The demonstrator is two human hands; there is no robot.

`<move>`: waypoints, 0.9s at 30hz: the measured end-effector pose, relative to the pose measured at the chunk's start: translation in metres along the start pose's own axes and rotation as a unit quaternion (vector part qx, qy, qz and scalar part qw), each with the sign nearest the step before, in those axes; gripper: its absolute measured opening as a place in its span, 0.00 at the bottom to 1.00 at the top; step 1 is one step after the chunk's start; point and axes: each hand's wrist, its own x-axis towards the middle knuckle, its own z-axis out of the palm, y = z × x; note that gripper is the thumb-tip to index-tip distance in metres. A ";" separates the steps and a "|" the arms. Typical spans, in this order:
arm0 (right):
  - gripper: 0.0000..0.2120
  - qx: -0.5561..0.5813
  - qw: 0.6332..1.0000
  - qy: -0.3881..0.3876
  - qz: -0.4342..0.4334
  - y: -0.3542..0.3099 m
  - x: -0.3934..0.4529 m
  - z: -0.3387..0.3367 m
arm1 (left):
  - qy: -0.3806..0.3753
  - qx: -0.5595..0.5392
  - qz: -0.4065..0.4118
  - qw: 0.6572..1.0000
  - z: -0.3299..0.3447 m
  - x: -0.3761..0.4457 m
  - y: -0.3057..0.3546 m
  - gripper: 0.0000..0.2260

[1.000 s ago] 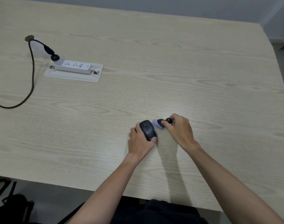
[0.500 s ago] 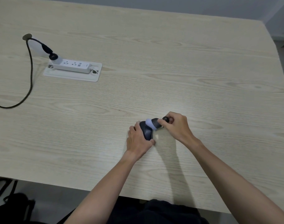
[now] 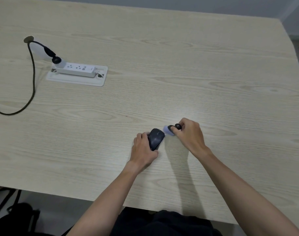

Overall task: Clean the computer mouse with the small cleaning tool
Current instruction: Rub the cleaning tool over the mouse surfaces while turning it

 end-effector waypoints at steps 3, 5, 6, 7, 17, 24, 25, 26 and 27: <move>0.15 0.067 0.997 -0.016 -0.019 -0.005 0.002 -0.003 | -0.006 -0.009 0.003 1.000 -0.001 0.001 -0.001 0.30; 0.15 0.093 0.994 -0.057 -0.029 -0.009 -0.001 -0.002 | -0.002 -0.018 0.004 1.000 -0.001 0.000 -0.003 0.29; 0.15 0.076 0.994 -0.065 -0.033 -0.008 -0.002 0.000 | 0.001 -0.027 0.005 1.000 0.000 0.000 -0.004 0.28; 0.15 0.044 0.997 -0.058 -0.037 -0.007 -0.003 0.002 | 0.004 -0.036 0.005 0.999 0.000 -0.001 -0.006 0.27; 0.16 0.066 0.995 -0.047 -0.057 -0.017 -0.012 0.010 | 0.005 -0.090 -0.001 0.996 -0.003 0.001 -0.018 0.26; 0.12 0.065 0.996 0.015 -0.054 -0.025 -0.005 0.007 | 0.010 -0.099 0.002 0.995 -0.005 0.003 -0.021 0.27; 0.11 0.090 0.994 0.003 -0.053 -0.027 -0.004 0.008 | 0.011 -0.102 0.001 0.995 -0.005 0.004 -0.021 0.27; 0.11 0.113 0.993 -0.013 -0.045 -0.030 -0.003 0.009 | 0.013 -0.104 -0.002 0.994 -0.005 0.004 -0.021 0.26; 0.12 0.127 0.991 -0.037 -0.034 -0.032 -0.002 0.010 | 0.015 -0.105 -0.005 0.994 -0.005 0.004 -0.021 0.25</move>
